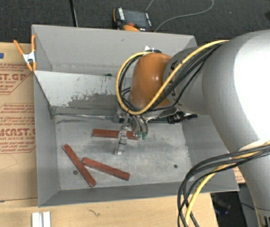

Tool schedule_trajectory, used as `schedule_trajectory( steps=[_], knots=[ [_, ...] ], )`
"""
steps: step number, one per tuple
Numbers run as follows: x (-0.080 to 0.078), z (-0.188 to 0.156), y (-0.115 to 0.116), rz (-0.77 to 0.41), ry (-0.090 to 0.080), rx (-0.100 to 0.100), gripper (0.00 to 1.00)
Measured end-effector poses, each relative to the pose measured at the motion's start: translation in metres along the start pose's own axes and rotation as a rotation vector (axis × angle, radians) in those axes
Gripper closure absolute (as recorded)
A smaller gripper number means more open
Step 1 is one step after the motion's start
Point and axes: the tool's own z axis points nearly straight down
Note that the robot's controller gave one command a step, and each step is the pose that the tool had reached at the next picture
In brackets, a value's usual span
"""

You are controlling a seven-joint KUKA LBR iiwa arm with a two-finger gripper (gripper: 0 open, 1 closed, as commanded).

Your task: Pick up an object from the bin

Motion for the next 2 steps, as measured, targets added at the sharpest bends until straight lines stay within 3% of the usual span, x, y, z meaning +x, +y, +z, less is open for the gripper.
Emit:
schedule_trajectory(
  steps=[1,2],
  knots=[
    [0.000,-0.001,0.000,0.000,0.000,0.000,1.00],
    [0.025,-0.130,-0.022,0.023,-0.007,-0.001,1.00]
  ],
)
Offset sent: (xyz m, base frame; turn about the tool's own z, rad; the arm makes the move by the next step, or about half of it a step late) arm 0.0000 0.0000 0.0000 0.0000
